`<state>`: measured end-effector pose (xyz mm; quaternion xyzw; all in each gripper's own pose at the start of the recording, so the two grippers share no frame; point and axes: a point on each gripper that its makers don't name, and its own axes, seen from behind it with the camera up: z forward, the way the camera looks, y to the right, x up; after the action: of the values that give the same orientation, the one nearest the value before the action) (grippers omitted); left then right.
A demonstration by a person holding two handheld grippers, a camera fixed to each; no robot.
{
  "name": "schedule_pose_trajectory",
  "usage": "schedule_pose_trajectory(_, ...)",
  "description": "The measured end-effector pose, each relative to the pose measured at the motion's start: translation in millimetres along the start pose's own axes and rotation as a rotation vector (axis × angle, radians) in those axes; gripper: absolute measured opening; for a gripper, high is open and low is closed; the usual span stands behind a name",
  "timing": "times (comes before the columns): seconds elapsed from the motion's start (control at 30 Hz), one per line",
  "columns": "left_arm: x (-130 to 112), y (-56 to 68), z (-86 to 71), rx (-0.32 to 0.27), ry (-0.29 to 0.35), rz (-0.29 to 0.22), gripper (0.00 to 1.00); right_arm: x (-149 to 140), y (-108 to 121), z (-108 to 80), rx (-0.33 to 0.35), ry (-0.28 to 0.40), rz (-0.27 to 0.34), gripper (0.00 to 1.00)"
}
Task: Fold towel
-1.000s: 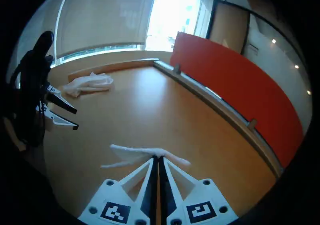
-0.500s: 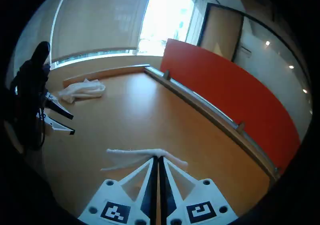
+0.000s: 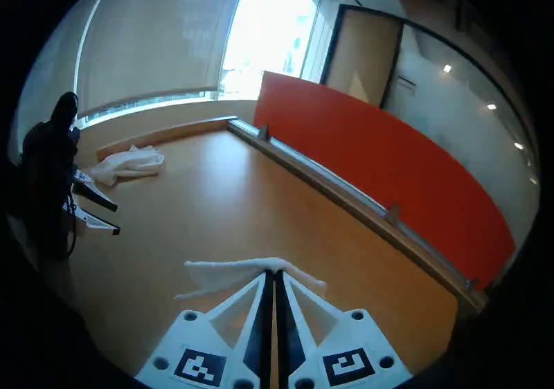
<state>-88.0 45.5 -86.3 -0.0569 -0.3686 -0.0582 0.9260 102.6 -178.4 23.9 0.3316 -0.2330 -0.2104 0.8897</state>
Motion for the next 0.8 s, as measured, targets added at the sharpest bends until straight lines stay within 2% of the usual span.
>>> schedule_pose_trajectory(0.43, -1, 4.5, 6.6, 0.003, -0.015, 0.015, 0.93, -22, 59, -31.8, -0.070, -0.032, 0.005, 0.02)
schedule_pose_trajectory(0.8, 1, 7.9, 11.4, 0.010, -0.027, 0.026, 0.93, -43, 114, -55.1, -0.125, -0.046, 0.037, 0.02)
